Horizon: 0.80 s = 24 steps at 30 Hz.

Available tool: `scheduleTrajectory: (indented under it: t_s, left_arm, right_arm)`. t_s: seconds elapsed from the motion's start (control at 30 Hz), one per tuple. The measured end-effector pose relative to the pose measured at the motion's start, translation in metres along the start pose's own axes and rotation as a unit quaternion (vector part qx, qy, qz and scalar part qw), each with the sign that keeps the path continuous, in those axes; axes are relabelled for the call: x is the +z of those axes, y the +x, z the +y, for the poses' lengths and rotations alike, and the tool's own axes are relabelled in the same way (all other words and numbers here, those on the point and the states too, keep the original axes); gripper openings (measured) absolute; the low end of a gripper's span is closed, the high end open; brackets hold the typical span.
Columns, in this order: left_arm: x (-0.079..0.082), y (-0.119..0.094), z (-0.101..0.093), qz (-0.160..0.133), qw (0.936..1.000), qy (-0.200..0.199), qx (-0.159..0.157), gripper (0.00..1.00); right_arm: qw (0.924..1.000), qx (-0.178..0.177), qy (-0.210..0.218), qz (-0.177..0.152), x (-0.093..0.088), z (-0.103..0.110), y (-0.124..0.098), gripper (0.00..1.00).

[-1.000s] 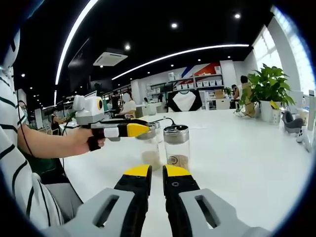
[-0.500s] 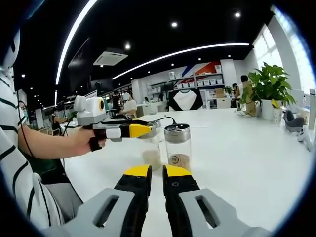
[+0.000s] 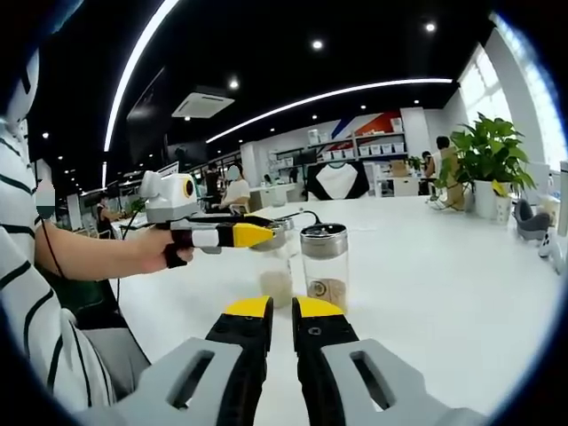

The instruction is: Rotate the seasoning bottle until the label or dispensing opening points toward the visible target arrow and the bottle remains upright within the marked orientation range

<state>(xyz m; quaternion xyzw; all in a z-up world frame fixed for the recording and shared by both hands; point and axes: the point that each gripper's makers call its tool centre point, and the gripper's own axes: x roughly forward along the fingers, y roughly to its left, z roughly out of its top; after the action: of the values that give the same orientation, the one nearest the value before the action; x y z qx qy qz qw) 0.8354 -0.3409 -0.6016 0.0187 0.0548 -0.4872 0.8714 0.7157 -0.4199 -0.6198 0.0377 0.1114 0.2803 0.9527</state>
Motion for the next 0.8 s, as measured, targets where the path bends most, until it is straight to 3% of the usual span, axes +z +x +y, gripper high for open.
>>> scheduleTrajectory:
  t_s: [0.5, 0.8]
  left_arm:
    - [-0.0003, -0.0002, -0.0036, 0.002, 0.9976, 0.001, -0.069, 0.39]
    - [-0.0026, 0.0004, -0.0042, -0.003, 0.9927, -0.036, -0.115, 0.4]
  right_arm:
    - [0.9999, 0.01, -0.008, 0.005, -0.0011, 0.0042, 0.0031, 0.06]
    - [0.9998, 0.015, -0.009, 0.006, -0.0014, 0.0051, 0.0036, 0.06]
